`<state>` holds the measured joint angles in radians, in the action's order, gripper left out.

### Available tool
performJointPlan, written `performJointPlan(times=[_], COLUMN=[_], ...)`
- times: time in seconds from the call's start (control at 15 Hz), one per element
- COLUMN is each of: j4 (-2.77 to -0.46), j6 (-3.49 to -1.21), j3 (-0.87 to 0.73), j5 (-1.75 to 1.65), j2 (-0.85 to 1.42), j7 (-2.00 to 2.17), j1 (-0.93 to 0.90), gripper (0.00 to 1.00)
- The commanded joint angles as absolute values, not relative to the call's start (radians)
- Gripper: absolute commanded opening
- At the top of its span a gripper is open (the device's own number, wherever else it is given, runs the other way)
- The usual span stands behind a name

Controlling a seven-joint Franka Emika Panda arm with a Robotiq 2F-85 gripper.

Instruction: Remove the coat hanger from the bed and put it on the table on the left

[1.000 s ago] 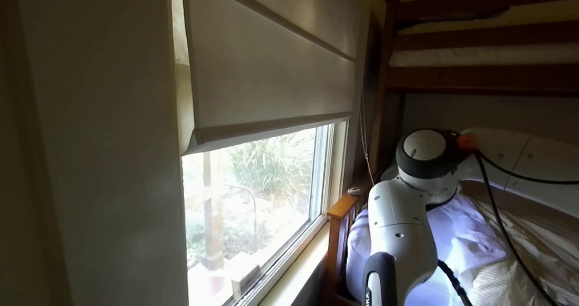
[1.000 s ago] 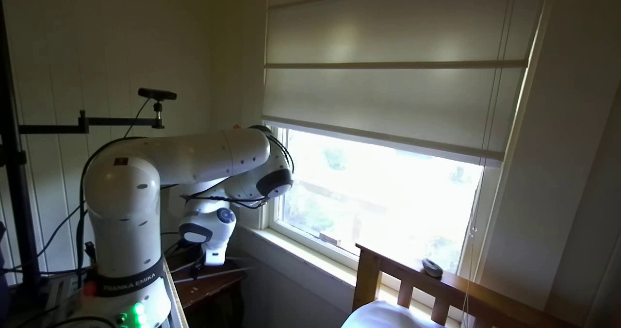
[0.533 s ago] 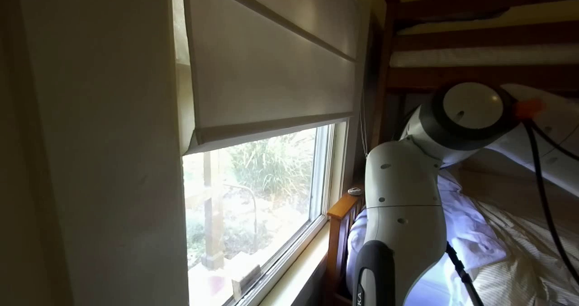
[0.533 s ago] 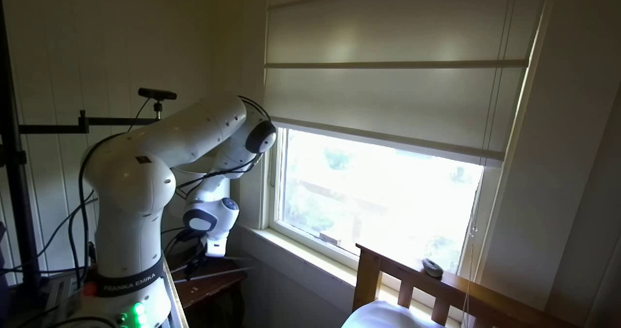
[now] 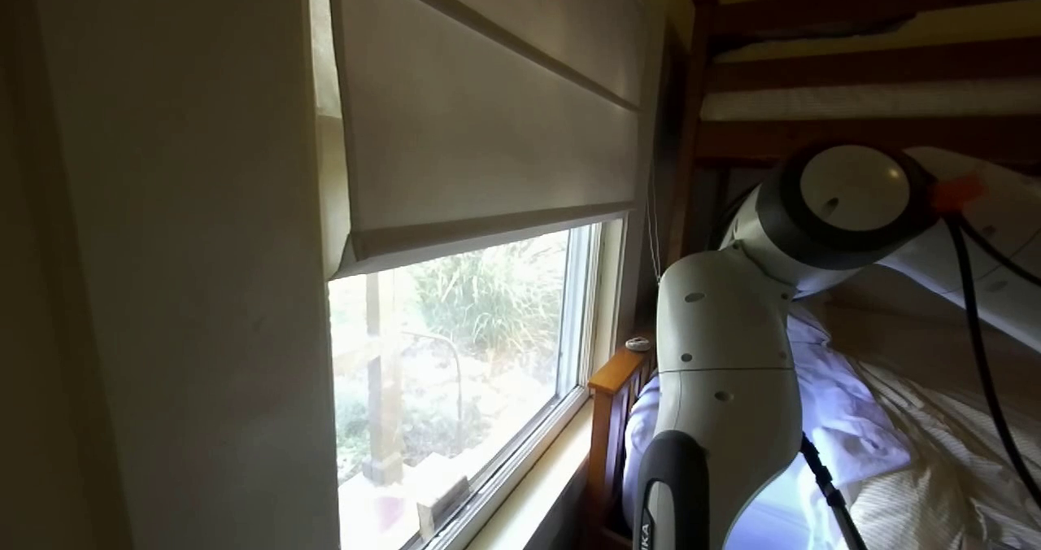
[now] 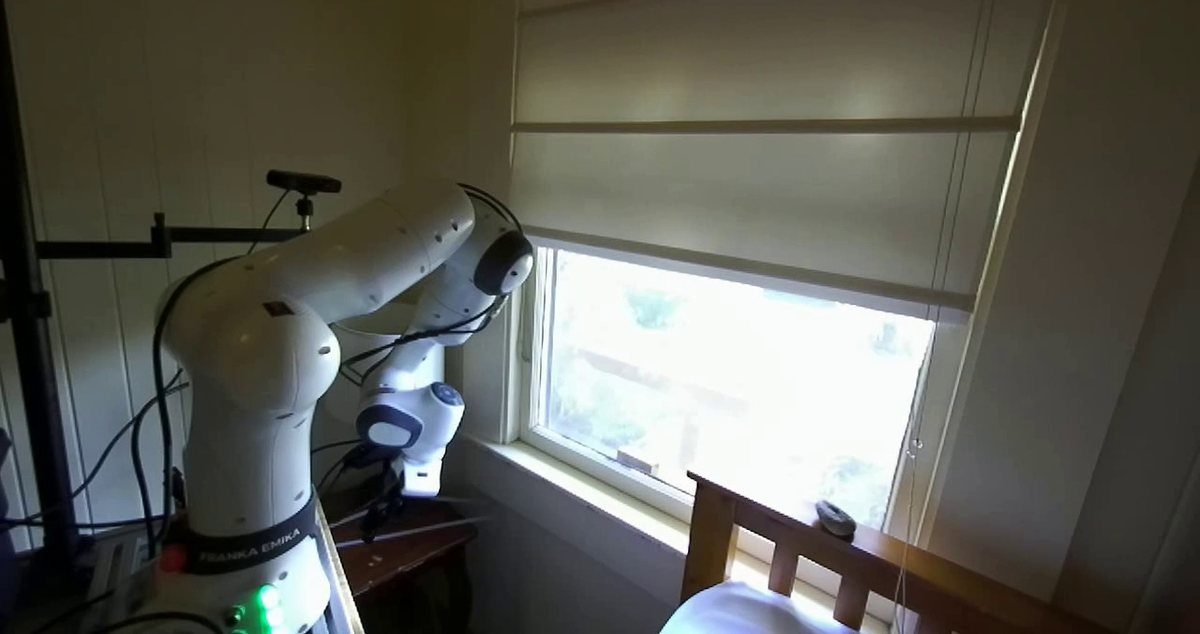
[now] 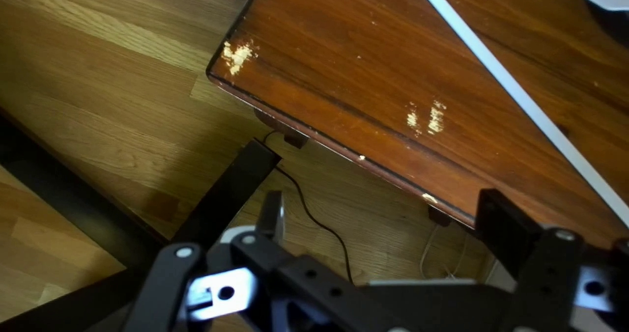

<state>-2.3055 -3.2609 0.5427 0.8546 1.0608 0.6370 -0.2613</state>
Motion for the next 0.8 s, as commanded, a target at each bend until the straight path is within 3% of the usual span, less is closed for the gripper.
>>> performJointPlan(times=[0.0,0.4,0.73], j4=[-2.381,-2.642,-2.892], j6=[-3.405,-3.871,-4.151], j3=[0.546,0.594,0.493], j5=[0.843,0.727,0.626], j2=[1.043,1.018,0.929], j7=[0.590,0.616,0.785], j1=[-0.228,-0.019,-0.008], gripper=[1.00,1.00,1.00])
